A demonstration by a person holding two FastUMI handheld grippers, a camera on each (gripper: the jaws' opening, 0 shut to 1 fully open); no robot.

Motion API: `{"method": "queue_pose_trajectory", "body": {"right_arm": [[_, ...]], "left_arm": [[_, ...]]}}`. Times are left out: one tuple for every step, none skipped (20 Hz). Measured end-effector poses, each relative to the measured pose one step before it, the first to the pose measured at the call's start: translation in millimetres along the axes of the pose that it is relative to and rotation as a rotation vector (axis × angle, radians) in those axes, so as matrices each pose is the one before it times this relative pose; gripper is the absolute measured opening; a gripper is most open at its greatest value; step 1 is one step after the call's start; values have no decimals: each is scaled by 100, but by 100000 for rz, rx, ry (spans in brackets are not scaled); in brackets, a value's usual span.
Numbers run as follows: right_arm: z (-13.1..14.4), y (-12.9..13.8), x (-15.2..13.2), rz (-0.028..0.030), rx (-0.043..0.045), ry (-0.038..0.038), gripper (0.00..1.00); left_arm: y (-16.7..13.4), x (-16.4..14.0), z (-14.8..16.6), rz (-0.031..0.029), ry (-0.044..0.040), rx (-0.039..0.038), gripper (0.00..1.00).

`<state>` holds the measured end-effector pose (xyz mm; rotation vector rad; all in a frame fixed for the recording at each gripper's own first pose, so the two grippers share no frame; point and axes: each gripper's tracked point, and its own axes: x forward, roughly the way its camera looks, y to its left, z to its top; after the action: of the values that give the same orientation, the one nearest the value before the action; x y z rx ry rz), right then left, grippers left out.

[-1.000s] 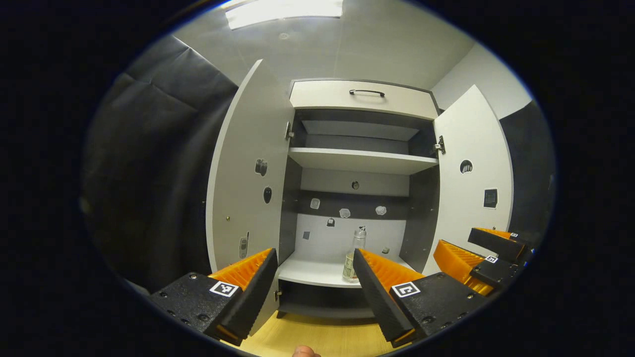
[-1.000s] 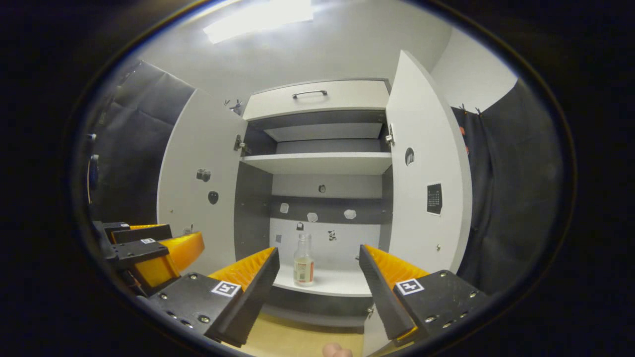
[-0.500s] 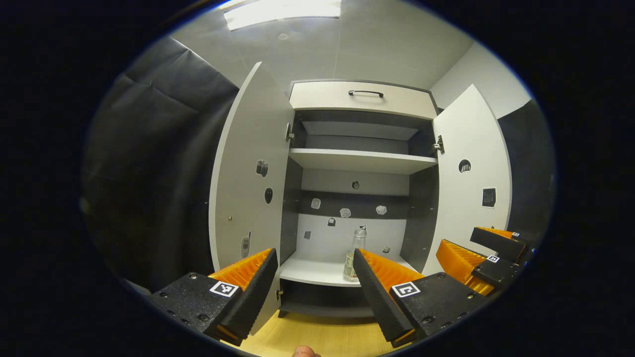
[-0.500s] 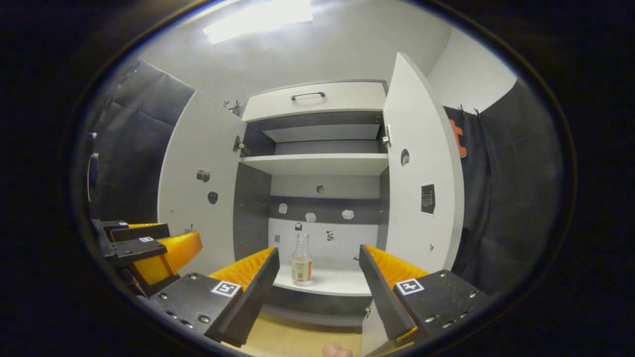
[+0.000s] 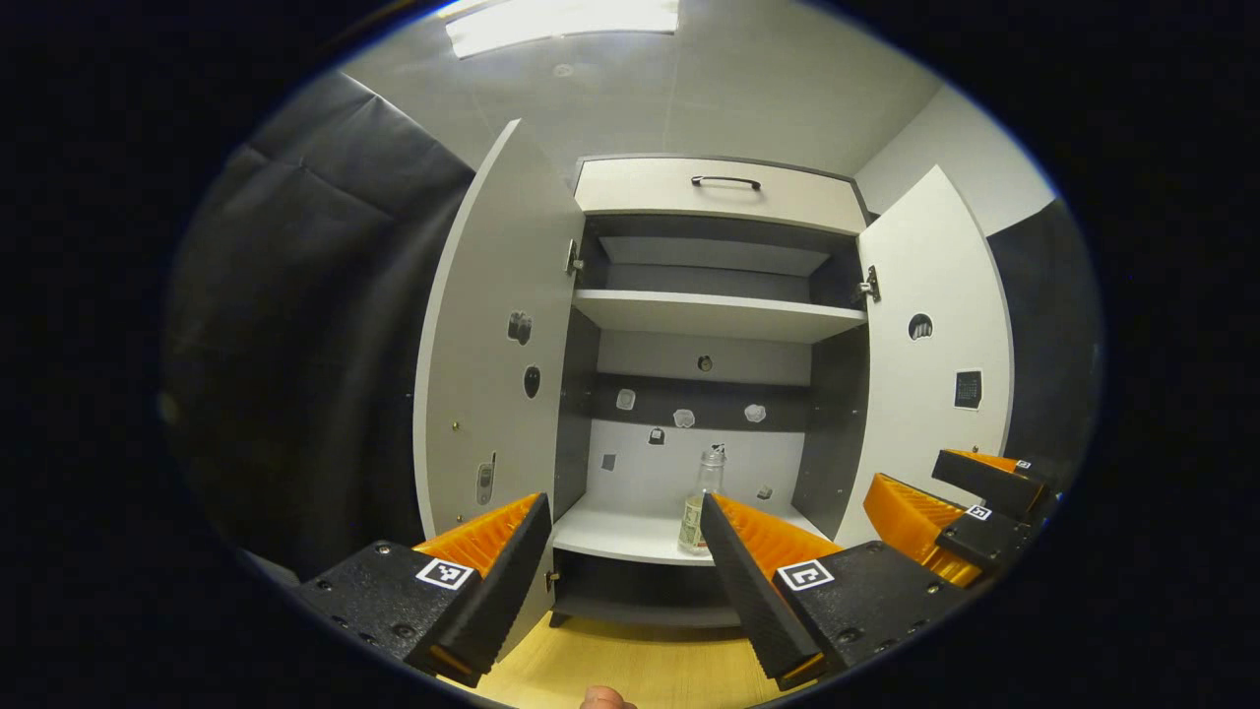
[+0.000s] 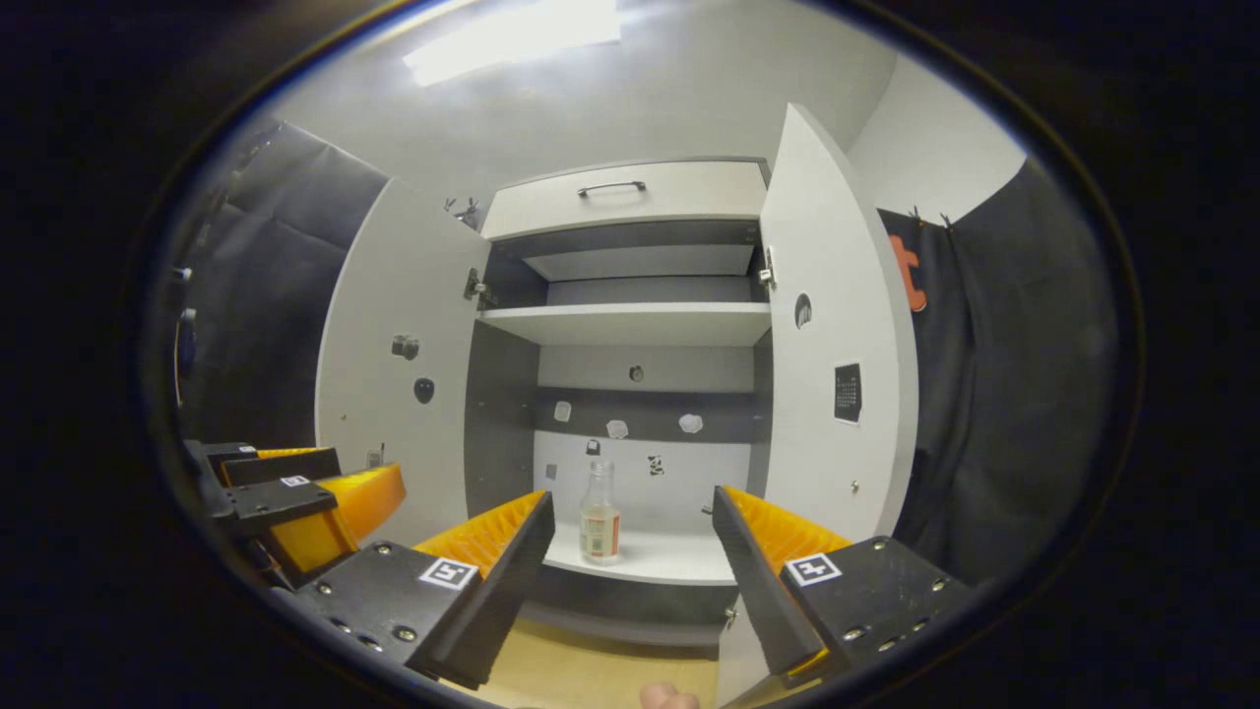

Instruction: Grasp the bottle in the cabinet with the left hand and place it on the coaster, then close the right door with the right hand and the left door with the left hand.

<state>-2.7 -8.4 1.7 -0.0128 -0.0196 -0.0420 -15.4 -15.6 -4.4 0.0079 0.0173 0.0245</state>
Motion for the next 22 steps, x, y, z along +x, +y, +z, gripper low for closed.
{"method": "queue_pose_trajectory", "body": {"right_arm": [[26,-29,10,-255,141,-194,97],[-8,-13,2,-312,139,-191,98],[87,-69,-7,-598,168,-368,98],[-11,-13,24,-491,138,-275,98],[43,-1,30,-299,200,-138,98],[-21,-56,24,-516,320,156,98],[100,-70,-18,-829,353,-78,98],[113,-91,78,-1162,119,-501,98],[213,-86,32,-1302,-152,-585,98],[181,-41,11,-1231,-196,-751,97],[213,-78,-77,-1049,-30,-584,98],[201,-23,-71,-928,94,-548,98],[251,-151,-104,-987,-260,-463,98],[92,-345,-265,-1245,-508,-321,98],[59,-385,-358,-1159,-358,-167,98],[10,-355,-645,-920,-189,-75,98],[29,-280,-292,-899,-167,99,98],[15,-223,-47,-889,-231,245,98],[8,-226,-23,-817,-320,142,98],[0,-234,109,-767,-399,-32,98],[128,-183,15,-751,-511,-334,98],[117,-363,-14,-929,-490,-277,98]], "left_arm": [[-68,37,-82,-171,89,-274,96],[-98,49,-31,-396,294,-208,96],[-55,32,-97,-329,189,-30,96],[-70,-8,-14,-351,182,246,96],[-51,23,-152,-527,257,519,96],[-80,44,8,-623,-30,412,96],[-222,110,9,-1047,-200,277,96],[-251,67,1,-1227,-18,197,96],[-295,169,-61,-1333,-35,108,96],[-411,187,-36,-1663,245,-19,96],[-497,241,-83,-1722,156,-368,96],[-499,220,-3,-1788,-145,-346,96],[-551,250,-136,-1555,-23,-407,96],[-532,272,-146,-1728,533,-336,96],[-490,222,-194,-1541,625,-504,96],[-397,160,-31,-1326,139,-596,96],[-380,138,57,-1174,-269,-409,96],[-318,160,47,-1083,-100,86,96],[-243,39,0,-689,-264,432,96],[-211,133,172,-658,-577,557,96],[-299,103,155,-656,-511,279,96],[-279,98,83,-862,-135,75,100]]}}
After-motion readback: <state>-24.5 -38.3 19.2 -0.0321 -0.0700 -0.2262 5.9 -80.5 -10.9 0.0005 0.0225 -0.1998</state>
